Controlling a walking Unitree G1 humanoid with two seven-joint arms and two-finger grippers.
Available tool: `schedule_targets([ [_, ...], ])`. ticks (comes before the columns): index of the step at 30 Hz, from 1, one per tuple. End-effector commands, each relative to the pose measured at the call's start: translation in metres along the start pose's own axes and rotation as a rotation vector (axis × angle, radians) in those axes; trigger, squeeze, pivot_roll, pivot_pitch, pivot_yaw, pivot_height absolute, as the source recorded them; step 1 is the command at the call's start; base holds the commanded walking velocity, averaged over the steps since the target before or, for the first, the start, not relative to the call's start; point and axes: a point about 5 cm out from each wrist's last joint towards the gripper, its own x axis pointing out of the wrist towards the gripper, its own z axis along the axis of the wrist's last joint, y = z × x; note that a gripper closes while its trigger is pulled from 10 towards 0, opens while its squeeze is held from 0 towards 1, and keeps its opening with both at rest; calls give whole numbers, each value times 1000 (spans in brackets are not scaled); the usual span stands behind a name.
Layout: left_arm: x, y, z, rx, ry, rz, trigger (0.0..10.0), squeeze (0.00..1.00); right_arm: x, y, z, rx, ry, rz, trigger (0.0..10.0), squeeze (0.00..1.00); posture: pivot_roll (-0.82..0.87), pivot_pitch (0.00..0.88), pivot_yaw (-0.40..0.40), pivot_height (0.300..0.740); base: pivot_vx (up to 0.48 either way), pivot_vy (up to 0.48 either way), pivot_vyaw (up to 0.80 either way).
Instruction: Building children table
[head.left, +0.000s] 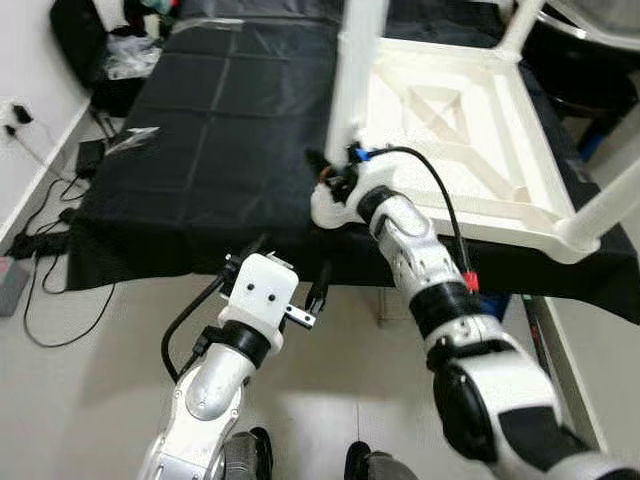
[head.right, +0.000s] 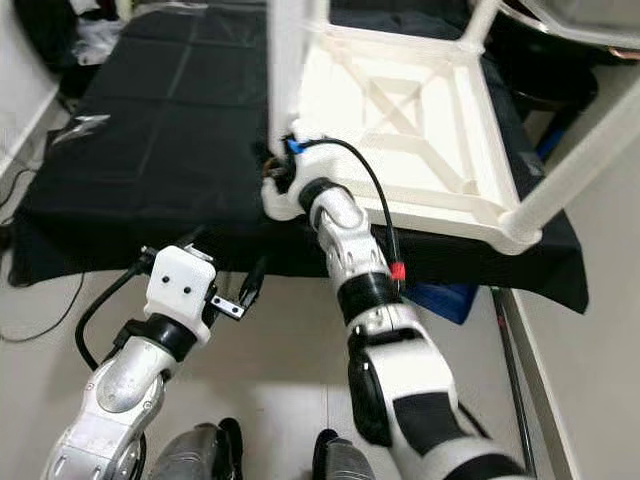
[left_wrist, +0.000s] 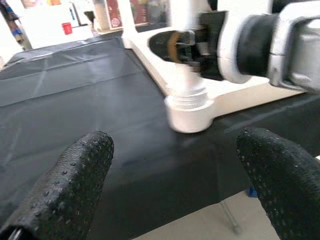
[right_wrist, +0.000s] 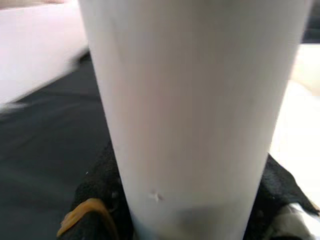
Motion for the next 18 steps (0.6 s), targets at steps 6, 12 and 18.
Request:
schedule_targets([
  [6,0,-4,-2,3,4,-12,10000,0,-16,-10,-4,60,13,-332,0,0,187,224,-75,740,0,0,0],
  [12,1,-3,-2,6,5,-9,10000,0,-20,25,3,146,30,-405,0,0,189,225,-75,740,0,0,0],
  [18,0,-3,-3,5,11,-11,10000,0,-22,38,6,97,31,-264,10000,1000,188,224,-74,740,0,0,0],
])
